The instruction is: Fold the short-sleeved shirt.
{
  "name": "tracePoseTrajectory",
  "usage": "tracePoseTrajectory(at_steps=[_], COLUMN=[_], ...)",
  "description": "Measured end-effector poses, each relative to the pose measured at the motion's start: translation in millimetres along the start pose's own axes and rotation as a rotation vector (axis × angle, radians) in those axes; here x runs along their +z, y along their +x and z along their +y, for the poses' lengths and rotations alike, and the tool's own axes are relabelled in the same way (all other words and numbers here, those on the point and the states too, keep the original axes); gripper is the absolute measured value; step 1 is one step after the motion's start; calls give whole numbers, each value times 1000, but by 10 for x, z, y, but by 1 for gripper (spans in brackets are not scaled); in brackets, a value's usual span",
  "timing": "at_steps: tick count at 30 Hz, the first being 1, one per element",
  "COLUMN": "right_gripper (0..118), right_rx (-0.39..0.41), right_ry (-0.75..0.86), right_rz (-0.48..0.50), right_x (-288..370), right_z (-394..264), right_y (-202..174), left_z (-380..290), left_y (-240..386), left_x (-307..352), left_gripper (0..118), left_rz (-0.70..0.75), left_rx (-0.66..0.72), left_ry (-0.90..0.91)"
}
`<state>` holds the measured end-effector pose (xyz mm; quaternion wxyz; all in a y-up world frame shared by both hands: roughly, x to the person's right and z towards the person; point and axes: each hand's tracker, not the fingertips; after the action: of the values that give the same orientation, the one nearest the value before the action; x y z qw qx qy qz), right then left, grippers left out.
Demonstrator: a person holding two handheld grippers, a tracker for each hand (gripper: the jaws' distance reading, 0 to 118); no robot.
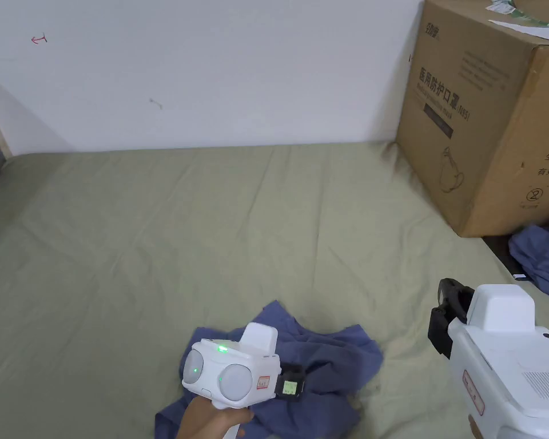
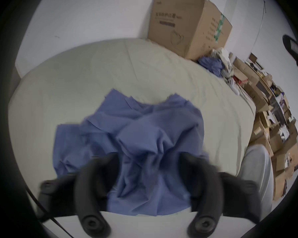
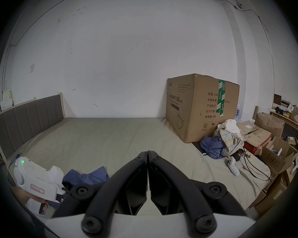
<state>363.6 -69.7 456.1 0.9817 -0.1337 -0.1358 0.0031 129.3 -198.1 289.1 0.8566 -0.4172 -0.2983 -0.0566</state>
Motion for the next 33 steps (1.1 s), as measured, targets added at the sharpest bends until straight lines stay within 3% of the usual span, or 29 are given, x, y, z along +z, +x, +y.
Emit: tracePoseTrajectory(at_steps=[1,2,11,18,20,22,24,27,33], right_gripper=[0,0,0,0,0,0,0,0,0], right_rx=[-1,-1,1,2,1,0,2,5,9], right_ry=[6,12,93,137,144,148,150,149,144], right_rz=[-1,-2,2,6,9,12,17,23,44], right_x=[20,39,236,330,345,353,360,352,324], right_z=[23,49,293,402,415,424,425,418,411], right_y=[-3,-6,-49,-119,-146,-175,-205,-240,-298], left_z=[38,84,413,302,250,188,152,142,167], left_y=[-2,-3,-237,-476,-523,-547,-569,-618,-643], left_x=[119,254,1491,2015,2066,2105,2110,2126,2056], left_gripper=[96,101,101,96,87,65,60,1,0], left_rz=[14,26,181,414,449,471,487,429,404], left_rx=[13,27,93,8,-3,-8,3,16,36], left_ry=[56,109,538,714,737,761,766,768,664])
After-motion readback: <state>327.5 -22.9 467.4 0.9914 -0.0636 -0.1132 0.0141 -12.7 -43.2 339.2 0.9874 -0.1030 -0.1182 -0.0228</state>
